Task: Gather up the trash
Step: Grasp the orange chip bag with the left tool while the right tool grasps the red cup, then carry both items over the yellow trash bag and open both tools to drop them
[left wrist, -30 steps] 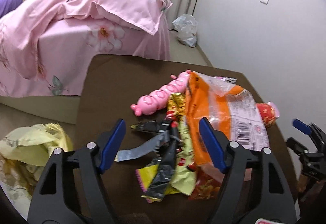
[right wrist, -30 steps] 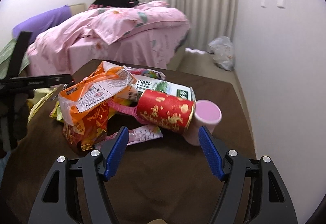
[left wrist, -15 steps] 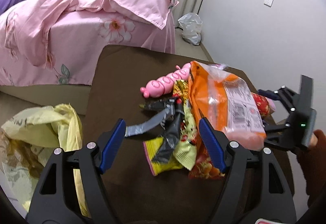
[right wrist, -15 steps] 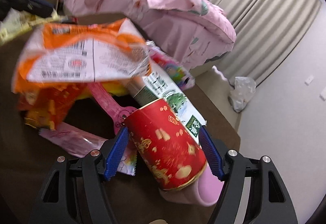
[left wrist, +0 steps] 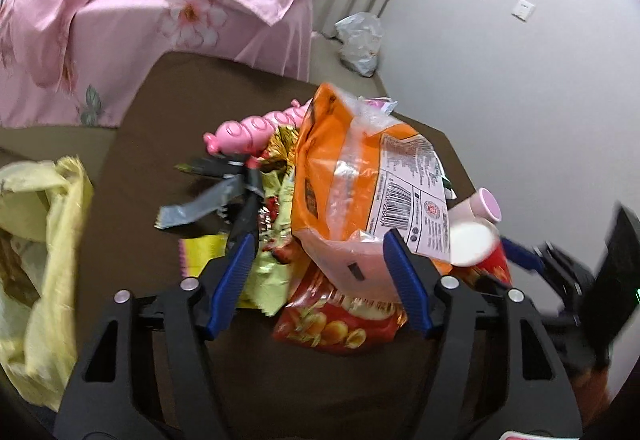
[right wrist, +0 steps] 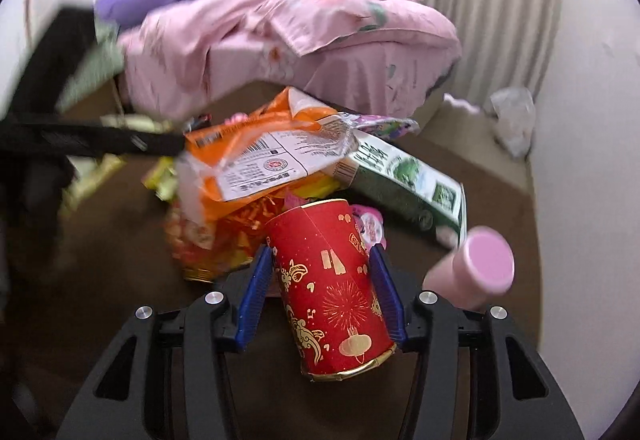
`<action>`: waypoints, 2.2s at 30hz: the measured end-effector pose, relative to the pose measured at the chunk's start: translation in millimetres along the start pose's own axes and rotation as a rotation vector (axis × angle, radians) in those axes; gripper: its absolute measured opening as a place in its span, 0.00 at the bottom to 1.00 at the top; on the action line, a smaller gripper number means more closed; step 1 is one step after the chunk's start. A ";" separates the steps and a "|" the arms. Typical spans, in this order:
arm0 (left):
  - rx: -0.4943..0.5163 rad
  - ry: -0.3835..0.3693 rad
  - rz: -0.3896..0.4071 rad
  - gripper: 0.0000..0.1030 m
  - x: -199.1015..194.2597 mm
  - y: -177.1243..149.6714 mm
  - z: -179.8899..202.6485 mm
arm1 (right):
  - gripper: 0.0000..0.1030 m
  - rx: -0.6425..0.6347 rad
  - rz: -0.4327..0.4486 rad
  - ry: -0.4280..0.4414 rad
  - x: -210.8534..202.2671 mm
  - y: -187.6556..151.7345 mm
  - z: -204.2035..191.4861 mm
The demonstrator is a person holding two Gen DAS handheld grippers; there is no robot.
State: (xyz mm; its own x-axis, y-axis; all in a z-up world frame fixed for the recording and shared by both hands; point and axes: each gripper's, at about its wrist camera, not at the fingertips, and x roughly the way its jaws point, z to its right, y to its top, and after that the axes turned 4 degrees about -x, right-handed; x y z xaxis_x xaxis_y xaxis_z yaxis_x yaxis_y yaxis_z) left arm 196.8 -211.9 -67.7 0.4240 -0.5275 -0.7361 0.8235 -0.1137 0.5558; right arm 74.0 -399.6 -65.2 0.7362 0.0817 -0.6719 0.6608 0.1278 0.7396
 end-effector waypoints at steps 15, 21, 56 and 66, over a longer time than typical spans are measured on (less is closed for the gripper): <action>0.111 0.040 0.139 0.10 -77.9 -15.2 26.0 | 0.45 0.176 0.120 -0.031 -73.9 -17.2 11.2; 0.113 0.075 0.238 0.10 -145.0 -20.7 6.1 | 0.45 0.159 0.187 0.004 -95.8 3.5 -10.4; -0.171 0.389 0.072 0.10 -99.1 -53.3 -271.3 | 0.45 -0.218 -0.135 0.512 189.1 167.3 -289.3; -0.227 0.332 0.112 0.31 -105.0 -44.5 -285.6 | 0.45 -0.258 -0.293 0.493 220.6 141.2 -298.9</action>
State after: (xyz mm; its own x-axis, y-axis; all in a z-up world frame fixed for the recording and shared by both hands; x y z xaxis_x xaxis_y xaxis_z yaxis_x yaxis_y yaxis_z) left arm 223.3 89.0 -125.4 0.5838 -0.2214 -0.7811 0.8117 0.1376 0.5676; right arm 286.0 -68.1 -120.9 0.3352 0.4455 -0.8302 0.7230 0.4434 0.5299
